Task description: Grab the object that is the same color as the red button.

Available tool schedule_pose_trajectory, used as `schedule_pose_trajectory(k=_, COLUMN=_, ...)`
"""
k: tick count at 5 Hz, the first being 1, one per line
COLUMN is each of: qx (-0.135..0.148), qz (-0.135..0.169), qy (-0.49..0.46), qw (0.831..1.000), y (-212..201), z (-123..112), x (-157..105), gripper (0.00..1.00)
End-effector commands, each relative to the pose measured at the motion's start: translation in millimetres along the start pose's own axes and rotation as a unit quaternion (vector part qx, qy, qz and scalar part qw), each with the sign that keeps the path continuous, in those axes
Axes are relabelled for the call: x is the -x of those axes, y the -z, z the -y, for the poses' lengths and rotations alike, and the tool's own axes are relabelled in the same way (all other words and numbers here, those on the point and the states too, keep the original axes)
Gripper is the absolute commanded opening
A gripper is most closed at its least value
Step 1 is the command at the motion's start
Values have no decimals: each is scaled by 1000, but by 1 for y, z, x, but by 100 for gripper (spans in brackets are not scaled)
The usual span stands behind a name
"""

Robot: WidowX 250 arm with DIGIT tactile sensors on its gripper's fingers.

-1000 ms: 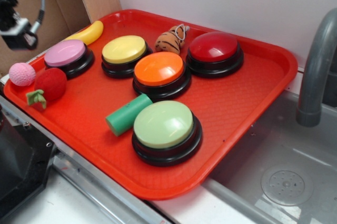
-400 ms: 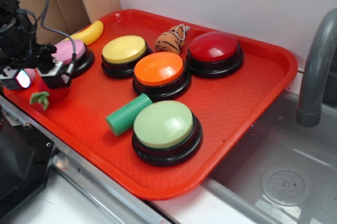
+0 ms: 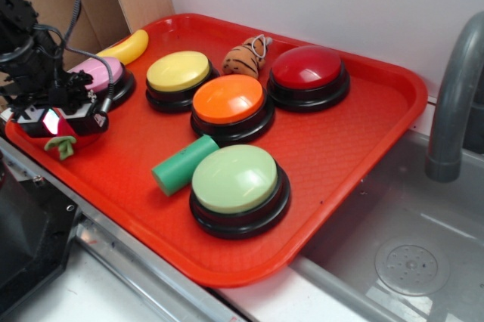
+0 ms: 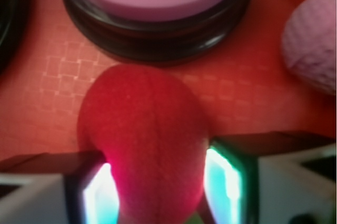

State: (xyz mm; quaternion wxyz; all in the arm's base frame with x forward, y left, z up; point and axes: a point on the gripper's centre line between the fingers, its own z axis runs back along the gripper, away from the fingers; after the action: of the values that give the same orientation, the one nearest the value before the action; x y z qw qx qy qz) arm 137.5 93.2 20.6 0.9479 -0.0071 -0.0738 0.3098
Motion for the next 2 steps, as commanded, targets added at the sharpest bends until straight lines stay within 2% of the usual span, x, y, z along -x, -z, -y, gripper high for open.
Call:
schedule_pose_trajectory(k=1, qx=-6, qz=-3, qy=23, qw=1000, y=-5, z=6, x=-2, gripper=6)
schedule_pose_trajectory(k=2, qx=-3, qz=4, qy=70, qw=998, y=-44, z=17, x=-9, gripper=1)
